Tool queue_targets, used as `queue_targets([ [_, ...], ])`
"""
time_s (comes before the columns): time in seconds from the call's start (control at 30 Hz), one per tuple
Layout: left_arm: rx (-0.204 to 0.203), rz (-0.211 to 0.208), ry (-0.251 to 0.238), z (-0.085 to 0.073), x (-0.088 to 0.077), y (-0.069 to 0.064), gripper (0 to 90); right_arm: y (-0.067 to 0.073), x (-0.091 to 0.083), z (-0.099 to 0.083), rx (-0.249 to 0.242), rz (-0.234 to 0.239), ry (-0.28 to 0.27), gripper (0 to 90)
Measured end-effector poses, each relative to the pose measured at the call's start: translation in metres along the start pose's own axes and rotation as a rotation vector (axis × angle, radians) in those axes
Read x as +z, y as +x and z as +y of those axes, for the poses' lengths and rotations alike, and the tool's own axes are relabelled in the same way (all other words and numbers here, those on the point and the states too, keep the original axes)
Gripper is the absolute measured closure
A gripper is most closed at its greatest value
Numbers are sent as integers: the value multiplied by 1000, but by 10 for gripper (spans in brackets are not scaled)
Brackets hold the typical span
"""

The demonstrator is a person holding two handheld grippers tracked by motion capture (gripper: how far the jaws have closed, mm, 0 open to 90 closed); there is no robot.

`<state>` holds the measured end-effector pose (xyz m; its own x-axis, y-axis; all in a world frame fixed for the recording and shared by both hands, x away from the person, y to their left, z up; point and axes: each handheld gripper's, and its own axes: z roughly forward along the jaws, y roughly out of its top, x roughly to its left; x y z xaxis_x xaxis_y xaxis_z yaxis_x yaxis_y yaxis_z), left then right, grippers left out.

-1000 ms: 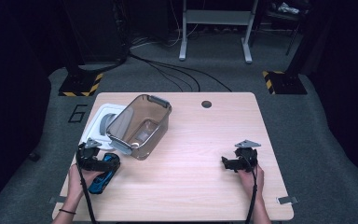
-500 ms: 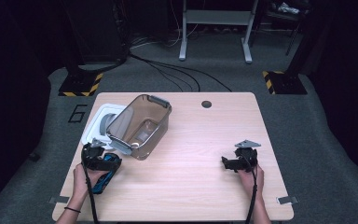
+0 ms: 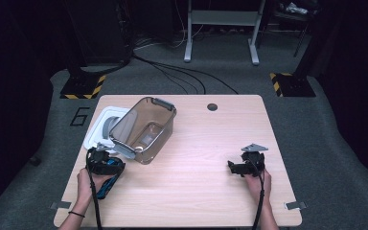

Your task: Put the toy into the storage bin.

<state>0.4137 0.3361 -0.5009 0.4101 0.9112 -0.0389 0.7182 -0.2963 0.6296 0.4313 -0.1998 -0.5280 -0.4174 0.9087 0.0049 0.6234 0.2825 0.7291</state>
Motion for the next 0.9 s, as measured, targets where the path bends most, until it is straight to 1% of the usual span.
queue_targets([
  [0.03, 1, 1, 1, 0, 0, 0, 241, 0, 0, 0, 0, 0, 0, 60],
  [0.07, -3, 6, -3, 0, 0, -1, 241, 0, 0, 0, 0, 0, 0, 60],
  [0.23, 4, 11, -3, -2, -2, -2, 246, 0, 0, 0, 0, 0, 0, 60],
  [0.27, 4, 13, -13, -3, -2, -2, 247, 0, 0, 0, 0, 0, 0, 60],
  [0.33, 0, 11, -17, -3, -4, -2, 248, 0, 0, 0, 0, 1, 0, 60],
  [0.37, -1, 8, -31, -4, -5, -1, 248, 0, 0, 0, -1, 0, 0, 61],
  [0.47, -8, 1, -51, -4, -10, -1, 248, 0, 0, 0, 0, 0, 1, 61],
  [0.53, -6, 12, -68, -4, -13, -1, 249, 0, 0, 0, 0, 0, 1, 61],
  [0.57, -6, 5, -77, -4, -15, 0, 249, 0, 0, 0, 0, 0, 1, 61],
  [0.63, -6, 7, -80, -4, -17, 0, 249, 0, 0, 0, 0, 0, 1, 61],
  [0.7, -13, 10, -92, -4, -20, 1, 249, 0, 0, 0, 0, 0, 1, 61],
  [0.77, -11, 11, -97, -4, -23, 2, 249, 0, 0, 0, -1, 0, 1, 61],
  [0.8, -18, 12, -113, -4, -24, 2, 249, 0, 0, 0, -1, 0, 1, 61],
  [0.87, -20, 11, -114, -4, -28, 3, 249, 0, 0, 0, -1, 0, 1, 61],
  [0.9, -23, 11, -126, -4, -29, 4, 249, 0, 0, 0, 0, 0, 1, 61],
])
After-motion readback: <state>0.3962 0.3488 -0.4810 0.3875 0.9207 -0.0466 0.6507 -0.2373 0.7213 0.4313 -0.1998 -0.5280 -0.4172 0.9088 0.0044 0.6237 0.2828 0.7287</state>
